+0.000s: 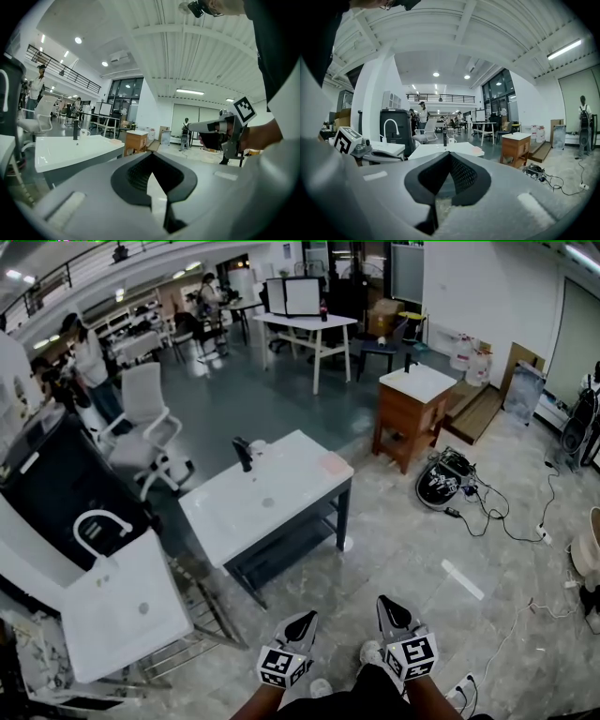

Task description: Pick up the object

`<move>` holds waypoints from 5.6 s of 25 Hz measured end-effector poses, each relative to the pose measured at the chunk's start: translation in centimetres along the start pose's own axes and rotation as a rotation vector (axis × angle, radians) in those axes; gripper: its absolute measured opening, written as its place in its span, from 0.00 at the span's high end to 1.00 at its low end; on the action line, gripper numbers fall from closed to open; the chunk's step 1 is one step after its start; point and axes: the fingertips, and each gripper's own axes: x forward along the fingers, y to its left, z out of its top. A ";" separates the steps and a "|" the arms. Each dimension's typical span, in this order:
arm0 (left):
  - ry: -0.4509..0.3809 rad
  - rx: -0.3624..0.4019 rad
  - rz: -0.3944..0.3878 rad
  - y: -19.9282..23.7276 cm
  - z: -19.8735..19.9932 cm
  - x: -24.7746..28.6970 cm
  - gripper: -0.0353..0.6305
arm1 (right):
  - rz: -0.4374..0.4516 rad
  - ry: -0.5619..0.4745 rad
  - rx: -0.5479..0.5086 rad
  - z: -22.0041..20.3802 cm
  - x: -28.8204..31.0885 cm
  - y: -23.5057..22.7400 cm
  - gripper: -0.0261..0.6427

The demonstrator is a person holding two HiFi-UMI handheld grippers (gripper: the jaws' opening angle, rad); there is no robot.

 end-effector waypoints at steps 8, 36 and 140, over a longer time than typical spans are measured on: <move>0.012 0.003 0.049 2.9 0.6 3.7 0.92 | 0.046 -0.009 -0.008 0.0 4.9 -3.0 0.96; 0.010 0.011 0.234 7.1 4.9 19.5 0.92 | 0.251 0.005 -0.014 3.2 17.6 -15.7 0.96; 0.129 -0.200 0.574 33.8 3.7 31.1 0.92 | 0.304 0.609 -0.116 -12.4 57.6 -24.3 0.27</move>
